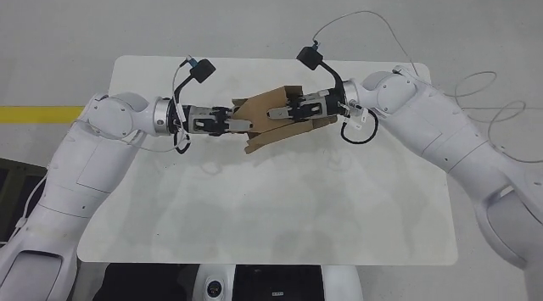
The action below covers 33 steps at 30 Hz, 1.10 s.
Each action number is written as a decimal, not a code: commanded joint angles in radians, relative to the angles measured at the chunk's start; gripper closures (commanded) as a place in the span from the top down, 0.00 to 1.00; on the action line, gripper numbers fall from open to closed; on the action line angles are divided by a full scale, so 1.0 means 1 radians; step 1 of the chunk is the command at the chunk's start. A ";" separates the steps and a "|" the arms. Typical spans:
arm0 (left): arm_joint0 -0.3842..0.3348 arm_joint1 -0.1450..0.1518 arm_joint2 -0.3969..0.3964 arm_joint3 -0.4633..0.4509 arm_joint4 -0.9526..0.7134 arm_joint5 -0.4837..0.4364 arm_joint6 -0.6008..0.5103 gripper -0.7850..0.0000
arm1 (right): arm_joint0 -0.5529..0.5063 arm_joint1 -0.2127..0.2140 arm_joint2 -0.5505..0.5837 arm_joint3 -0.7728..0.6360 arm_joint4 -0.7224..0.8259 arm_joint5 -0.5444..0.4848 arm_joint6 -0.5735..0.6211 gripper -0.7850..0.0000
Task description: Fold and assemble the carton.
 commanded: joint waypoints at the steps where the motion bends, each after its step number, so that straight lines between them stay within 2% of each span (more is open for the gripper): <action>1: -0.003 0.000 0.001 0.003 -0.019 0.007 -0.007 1.00 | 0.002 0.000 -0.003 0.008 0.008 -0.008 -0.008 0.00; 23: 0.011 0.003 -0.041 -0.022 -0.334 0.135 -0.134 1.00 | -0.006 -0.026 0.004 0.086 -0.033 -0.085 -0.085 0.00; 33: 0.021 -0.006 -0.046 -0.046 -0.347 0.131 -0.130 1.00 | -0.044 -0.064 0.034 0.085 -0.052 -0.102 -0.102 0.00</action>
